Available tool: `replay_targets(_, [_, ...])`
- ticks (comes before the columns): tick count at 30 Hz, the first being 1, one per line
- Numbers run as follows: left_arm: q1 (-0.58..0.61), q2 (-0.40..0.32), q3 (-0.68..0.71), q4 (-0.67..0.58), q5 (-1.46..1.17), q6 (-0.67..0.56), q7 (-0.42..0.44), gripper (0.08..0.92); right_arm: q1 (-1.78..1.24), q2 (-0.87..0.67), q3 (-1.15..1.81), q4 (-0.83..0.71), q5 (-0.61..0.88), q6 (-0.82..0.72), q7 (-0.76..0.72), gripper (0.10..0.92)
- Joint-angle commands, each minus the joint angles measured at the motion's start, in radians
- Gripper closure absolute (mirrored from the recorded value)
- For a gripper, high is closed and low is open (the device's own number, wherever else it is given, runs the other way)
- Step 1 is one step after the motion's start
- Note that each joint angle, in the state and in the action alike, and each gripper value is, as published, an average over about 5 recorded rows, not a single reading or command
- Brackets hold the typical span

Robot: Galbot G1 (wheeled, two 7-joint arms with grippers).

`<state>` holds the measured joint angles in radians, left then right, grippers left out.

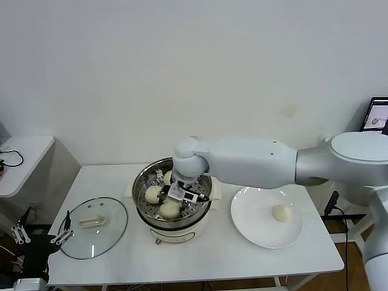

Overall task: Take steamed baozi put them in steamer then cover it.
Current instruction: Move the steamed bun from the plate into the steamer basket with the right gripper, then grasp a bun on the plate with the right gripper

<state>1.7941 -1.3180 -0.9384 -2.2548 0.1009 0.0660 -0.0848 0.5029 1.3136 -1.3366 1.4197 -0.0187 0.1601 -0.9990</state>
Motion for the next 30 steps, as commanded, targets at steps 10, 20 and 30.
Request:
replay_targets(10, [-0.004, 0.003, 0.002, -0.001, 0.001, -0.001, -0.001, 0.177, 0.049, -0.005, 0.02, -0.003, 0.052, 0.016, -0.031, 0.205])
replay_targets(20, [-0.012, 0.02, -0.005, -0.001, 0.0, 0.001, 0.001, 0.177, 0.124, -0.138, 0.104, 0.019, 0.074, -0.113, -0.088, 0.203])
replay_targets(30, [-0.026, 0.045, -0.002, -0.004, -0.002, 0.003, 0.004, 0.177, 0.148, -0.461, 0.163, 0.141, 0.114, -0.417, -0.105, 0.203])
